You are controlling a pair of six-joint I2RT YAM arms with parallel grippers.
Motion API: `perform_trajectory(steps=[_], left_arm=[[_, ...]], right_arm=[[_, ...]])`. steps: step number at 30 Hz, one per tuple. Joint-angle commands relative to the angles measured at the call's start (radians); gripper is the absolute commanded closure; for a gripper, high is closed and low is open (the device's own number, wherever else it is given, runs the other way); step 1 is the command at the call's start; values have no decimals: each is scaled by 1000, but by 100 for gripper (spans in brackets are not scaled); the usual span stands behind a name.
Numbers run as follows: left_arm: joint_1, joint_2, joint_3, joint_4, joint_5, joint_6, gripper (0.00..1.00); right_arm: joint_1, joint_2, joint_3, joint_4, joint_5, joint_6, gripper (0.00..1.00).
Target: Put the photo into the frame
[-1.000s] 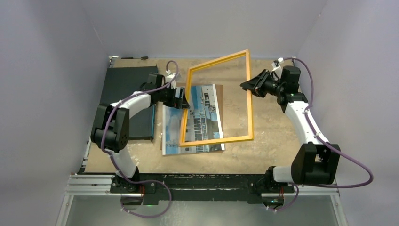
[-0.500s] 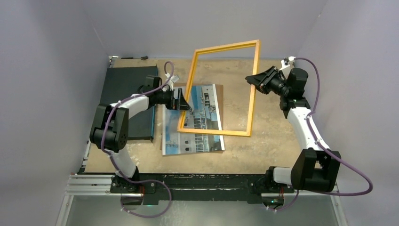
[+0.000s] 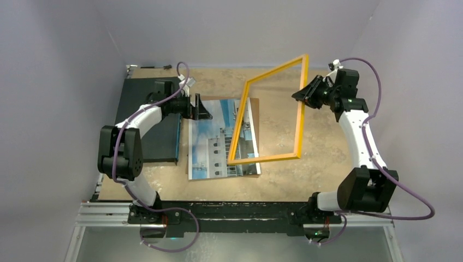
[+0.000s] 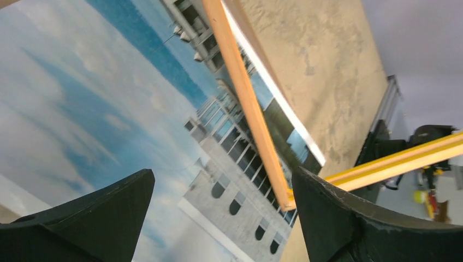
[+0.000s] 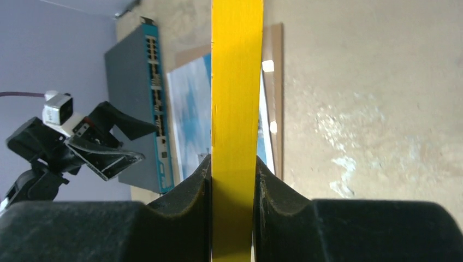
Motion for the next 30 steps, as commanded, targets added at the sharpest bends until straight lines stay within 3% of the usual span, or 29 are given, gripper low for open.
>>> perform_trajectory(steps=[1, 8, 15, 27, 30], left_arm=[[-12, 0, 19, -100, -143, 165, 7], [-98, 101, 16, -164, -399, 320, 21], [-171, 124, -19, -114, -646, 370, 29], [-172, 147, -19, -109, -721, 411, 35], [-172, 152, -14, -107, -724, 415, 36]], right_arm=[[-6, 17, 89, -127, 75, -136, 100], [-16, 95, 210, -300, 211, -256, 100], [-14, 142, 92, -260, 499, -330, 96], [6, 215, -128, -59, 654, -399, 91], [41, 256, -121, -64, 709, -398, 91]])
